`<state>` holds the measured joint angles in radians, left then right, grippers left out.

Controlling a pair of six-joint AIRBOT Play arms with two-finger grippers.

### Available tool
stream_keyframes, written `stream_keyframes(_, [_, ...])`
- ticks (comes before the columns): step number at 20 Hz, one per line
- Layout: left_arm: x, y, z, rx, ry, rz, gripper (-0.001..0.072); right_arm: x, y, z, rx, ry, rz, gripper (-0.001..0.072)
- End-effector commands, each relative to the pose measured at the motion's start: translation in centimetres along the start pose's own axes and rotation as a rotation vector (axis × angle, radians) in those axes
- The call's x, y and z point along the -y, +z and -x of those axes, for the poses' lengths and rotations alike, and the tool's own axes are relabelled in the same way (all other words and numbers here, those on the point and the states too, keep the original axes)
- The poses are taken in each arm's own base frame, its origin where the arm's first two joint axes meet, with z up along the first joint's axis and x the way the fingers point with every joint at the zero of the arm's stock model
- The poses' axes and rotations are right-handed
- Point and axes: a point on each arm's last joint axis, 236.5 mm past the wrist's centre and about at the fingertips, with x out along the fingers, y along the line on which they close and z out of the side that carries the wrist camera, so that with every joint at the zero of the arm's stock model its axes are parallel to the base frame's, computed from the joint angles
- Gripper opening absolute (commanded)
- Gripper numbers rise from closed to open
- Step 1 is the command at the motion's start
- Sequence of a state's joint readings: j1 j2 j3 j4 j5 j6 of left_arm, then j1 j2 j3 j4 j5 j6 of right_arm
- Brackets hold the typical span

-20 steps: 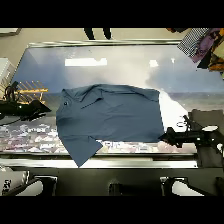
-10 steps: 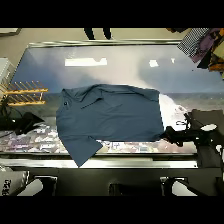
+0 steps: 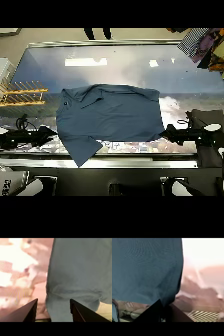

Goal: Fold the clothes and pants, and hang the long-sleeved shirts on hangers.

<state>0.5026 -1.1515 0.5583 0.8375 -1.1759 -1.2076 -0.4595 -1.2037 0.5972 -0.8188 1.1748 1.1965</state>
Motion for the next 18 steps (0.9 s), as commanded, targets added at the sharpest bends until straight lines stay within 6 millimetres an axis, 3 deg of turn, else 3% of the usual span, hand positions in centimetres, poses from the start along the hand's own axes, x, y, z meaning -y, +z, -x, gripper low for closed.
stream_keyframes(1, [0.0, -0.5, -2.1, -0.024, 0.018, -0.018, 0.0468, -0.5, 0.1, 0.2, 0.010, 0.011, 0.005, 0.0034])
stream_keyframes(4, [-0.2, 0.1, -3.1, -0.010, 0.028, 0.002, 0.0461, -0.7, 0.2, 0.4, 0.018, 0.016, 0.007, 0.0034])
stream_keyframes(10, [-0.2, 0.9, -3.2, 0.021, 0.030, 0.009, 0.0455, -1.0, 0.0, 0.4, 0.010, 0.027, 0.005, 0.0034])
stream_keyframes(15, [0.5, -0.5, -4.9, -0.046, 0.035, -0.024, 0.0436, -1.0, 0.0, 0.4, 0.011, 0.028, 0.005, 0.0033])
stream_keyframes(17, [0.8, -0.6, -5.2, -0.051, 0.033, -0.032, 0.0048, -1.4, 0.0, 0.4, 0.013, 0.042, 0.002, 0.0033])
stream_keyframes(18, [1.2, -0.2, -5.1, -0.035, 0.019, -0.024, 0.0016, -1.8, 0.2, 0.5, 0.023, 0.058, 0.010, 0.0032])
